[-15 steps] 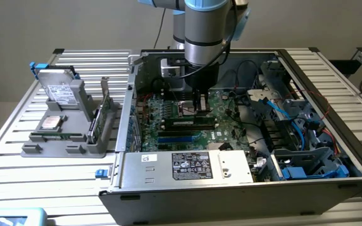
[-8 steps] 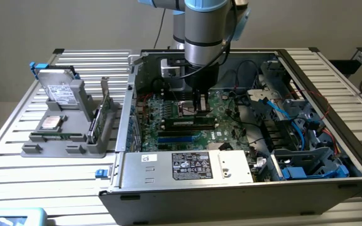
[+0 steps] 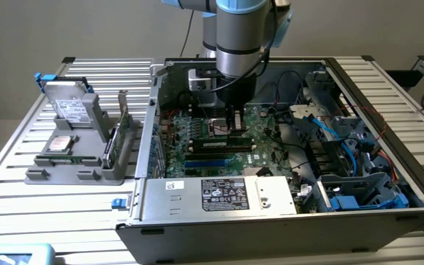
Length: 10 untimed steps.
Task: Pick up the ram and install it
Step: 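Insert the ram into the slot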
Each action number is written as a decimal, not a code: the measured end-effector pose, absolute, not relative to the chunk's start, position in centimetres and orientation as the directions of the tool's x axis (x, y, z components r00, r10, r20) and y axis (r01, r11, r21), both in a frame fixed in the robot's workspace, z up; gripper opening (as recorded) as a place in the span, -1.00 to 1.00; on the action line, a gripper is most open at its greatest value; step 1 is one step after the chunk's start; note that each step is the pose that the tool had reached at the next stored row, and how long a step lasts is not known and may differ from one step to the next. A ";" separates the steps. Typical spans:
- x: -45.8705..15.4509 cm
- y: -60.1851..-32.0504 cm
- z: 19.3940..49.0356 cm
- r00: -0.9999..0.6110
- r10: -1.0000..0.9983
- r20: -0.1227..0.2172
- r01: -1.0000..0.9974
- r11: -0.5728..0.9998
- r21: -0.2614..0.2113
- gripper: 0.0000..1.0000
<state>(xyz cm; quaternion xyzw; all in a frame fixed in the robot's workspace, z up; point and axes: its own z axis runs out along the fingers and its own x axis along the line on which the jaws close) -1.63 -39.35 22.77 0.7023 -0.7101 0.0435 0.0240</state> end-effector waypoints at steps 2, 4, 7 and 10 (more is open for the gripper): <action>-1.6 -39.3 22.8 -0.012 -0.995 0.095 -1.000 0.010 -0.028 -0.76; -1.6 -39.3 22.8 -0.013 -0.995 0.095 -1.000 0.010 -0.028 -0.76; -1.7 -39.3 22.8 -0.013 -0.995 0.095 -1.000 0.010 -0.028 -0.76; -1.7 -39.4 22.8 -0.013 -0.995 0.095 -1.000 0.011 -0.028 -0.76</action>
